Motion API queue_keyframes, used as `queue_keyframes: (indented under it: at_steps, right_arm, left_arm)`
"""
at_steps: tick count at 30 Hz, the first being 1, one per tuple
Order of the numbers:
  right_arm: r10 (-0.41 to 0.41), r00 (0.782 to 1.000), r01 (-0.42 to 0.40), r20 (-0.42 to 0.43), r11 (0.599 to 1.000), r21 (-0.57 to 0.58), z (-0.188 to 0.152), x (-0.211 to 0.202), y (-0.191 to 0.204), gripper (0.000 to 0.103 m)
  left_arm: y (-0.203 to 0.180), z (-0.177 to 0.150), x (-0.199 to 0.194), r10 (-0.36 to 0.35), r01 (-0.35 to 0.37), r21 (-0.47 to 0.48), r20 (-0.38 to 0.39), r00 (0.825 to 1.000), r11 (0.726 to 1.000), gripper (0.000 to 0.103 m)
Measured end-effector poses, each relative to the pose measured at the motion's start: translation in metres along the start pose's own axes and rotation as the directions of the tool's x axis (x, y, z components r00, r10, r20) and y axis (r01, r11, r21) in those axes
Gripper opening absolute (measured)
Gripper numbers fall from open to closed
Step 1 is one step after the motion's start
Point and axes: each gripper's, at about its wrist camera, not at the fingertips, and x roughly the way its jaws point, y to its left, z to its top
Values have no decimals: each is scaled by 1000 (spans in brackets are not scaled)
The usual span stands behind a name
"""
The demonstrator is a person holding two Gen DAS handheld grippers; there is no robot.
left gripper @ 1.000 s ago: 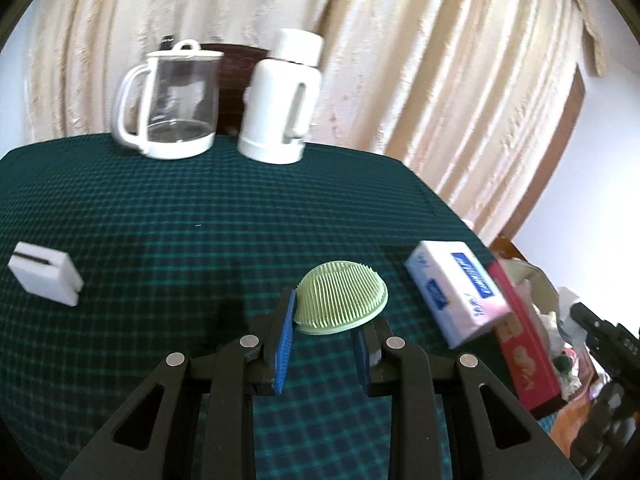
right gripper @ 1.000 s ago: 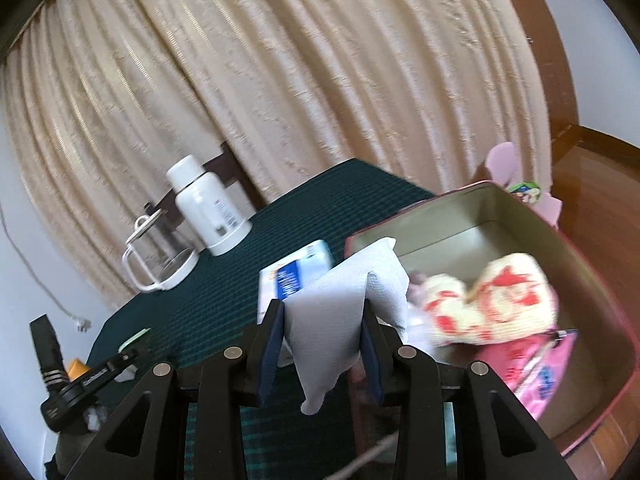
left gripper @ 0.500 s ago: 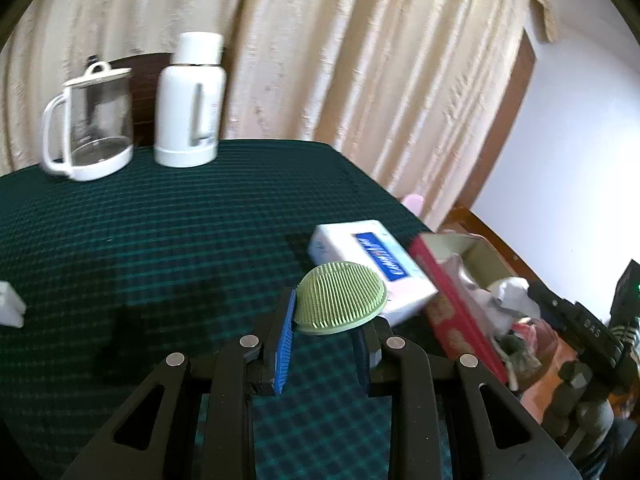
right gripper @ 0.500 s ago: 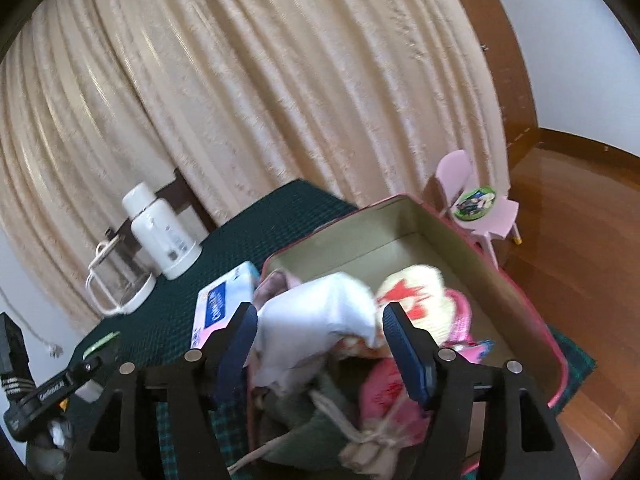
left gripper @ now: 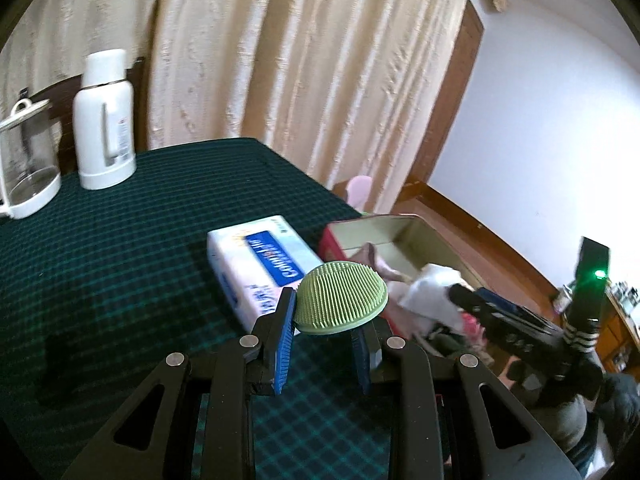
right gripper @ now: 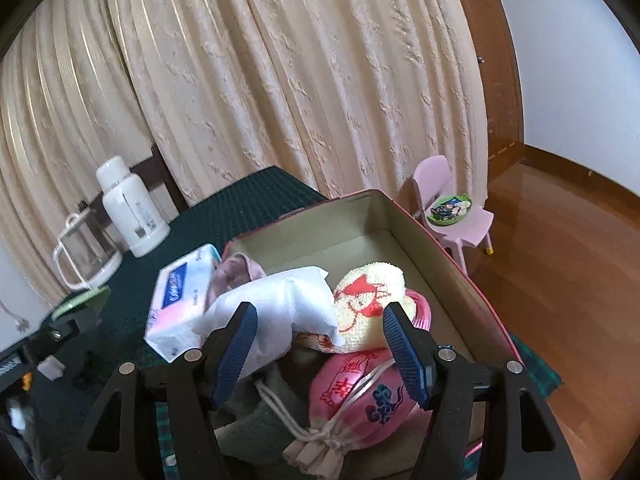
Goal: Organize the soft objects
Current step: 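Open the right gripper to drop the sachet while the left lowers the brush into the box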
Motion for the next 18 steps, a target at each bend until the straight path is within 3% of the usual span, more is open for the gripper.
queue_keyframes:
  at_steps: [7,18]
  right_arm:
    - [-17,999,16,-29,999,-32,-3,6,-1,73]
    - [40,994,-49,100,995,84,3,-30,-32,73]
  left_arm:
    - [-27,2,12,-55,56,51,-18,998,997,27]
    - [-64,-2,35,-149,156,101,-73,986,983,29]
